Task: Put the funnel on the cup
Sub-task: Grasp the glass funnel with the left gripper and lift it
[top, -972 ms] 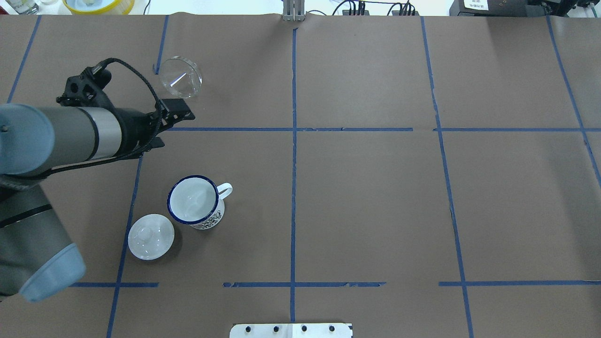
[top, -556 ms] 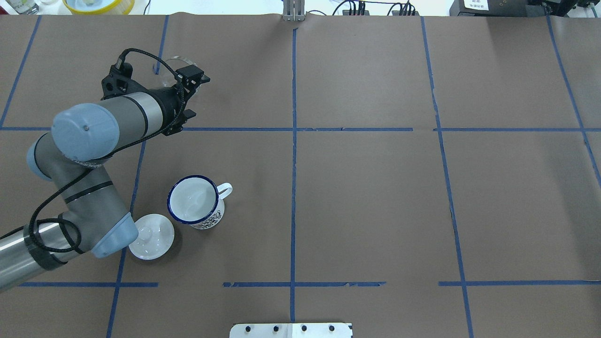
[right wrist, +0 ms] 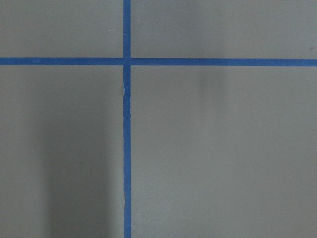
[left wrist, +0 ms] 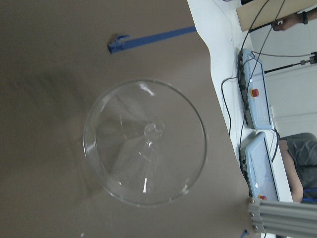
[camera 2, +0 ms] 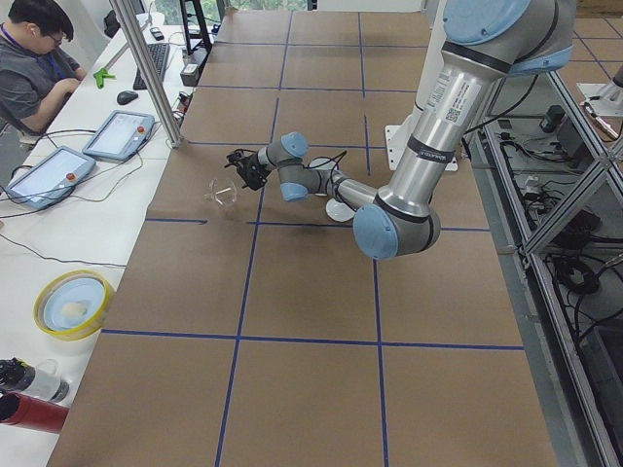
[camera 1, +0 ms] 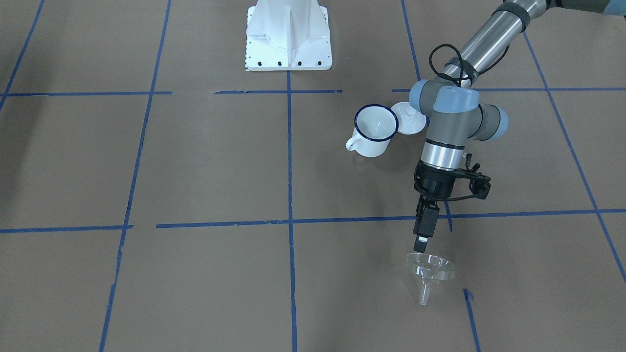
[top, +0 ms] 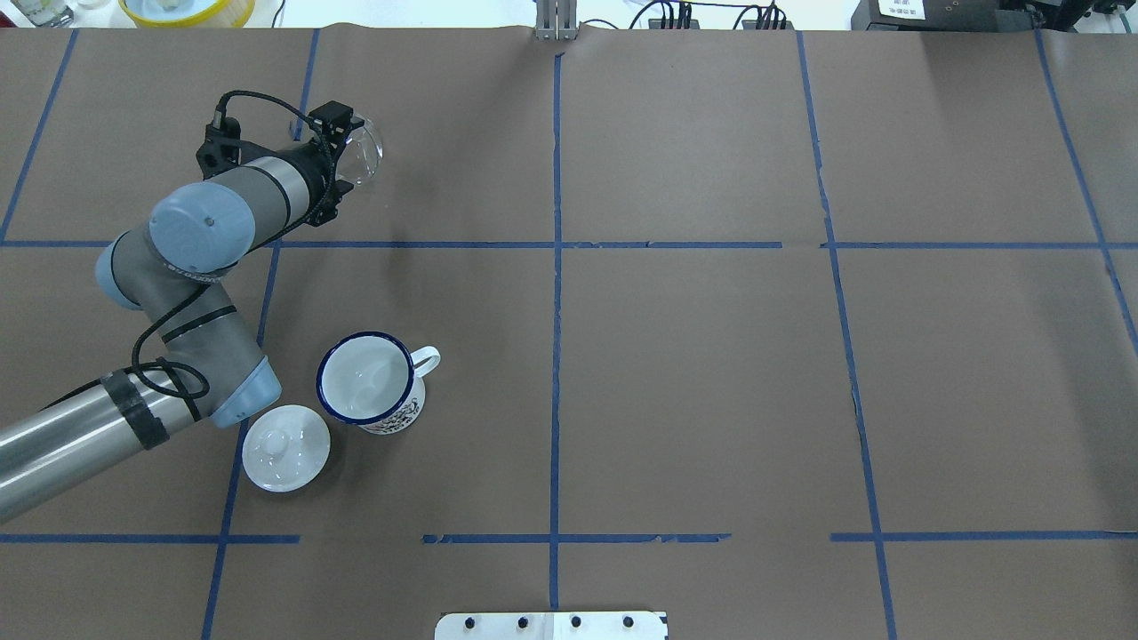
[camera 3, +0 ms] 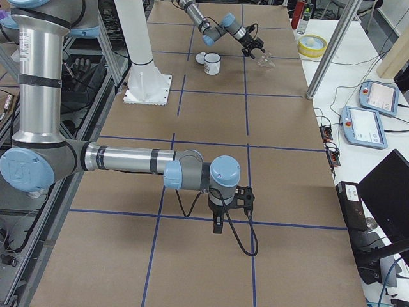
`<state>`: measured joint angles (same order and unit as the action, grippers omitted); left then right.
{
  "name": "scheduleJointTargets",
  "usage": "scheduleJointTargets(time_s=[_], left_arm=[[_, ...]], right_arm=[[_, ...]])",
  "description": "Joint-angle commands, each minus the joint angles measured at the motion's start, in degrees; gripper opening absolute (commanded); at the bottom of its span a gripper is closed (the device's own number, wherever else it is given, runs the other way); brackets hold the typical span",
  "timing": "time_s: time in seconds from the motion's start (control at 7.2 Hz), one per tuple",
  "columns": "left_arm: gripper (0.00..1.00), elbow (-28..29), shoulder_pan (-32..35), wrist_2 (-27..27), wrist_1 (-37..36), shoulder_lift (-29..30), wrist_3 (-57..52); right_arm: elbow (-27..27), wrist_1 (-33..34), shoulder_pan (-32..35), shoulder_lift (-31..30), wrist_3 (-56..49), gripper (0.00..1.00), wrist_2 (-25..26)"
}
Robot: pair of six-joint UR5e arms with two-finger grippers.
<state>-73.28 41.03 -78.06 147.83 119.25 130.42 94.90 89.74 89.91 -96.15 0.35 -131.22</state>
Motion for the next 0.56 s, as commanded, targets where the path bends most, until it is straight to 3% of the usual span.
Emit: scheduleJointTargets(time_s=[0.0,0.28,0.42], left_arm=[[1.00,6.63,2.11,-0.07,2.80,3.44,0.19],[0.97,9.02,3.87,-0.51,3.52,5.72,-0.07],[0.91,9.55,4.14,-0.60,3.61,5.91,-0.16]], right_arm=[[0.03,0.00,0.00,0.00,0.00,1.00,0.00],[0.03,0.00,0.00,0.00,0.00,1.00,0.00],[0.03,0.00,0.00,0.00,0.00,1.00,0.00]])
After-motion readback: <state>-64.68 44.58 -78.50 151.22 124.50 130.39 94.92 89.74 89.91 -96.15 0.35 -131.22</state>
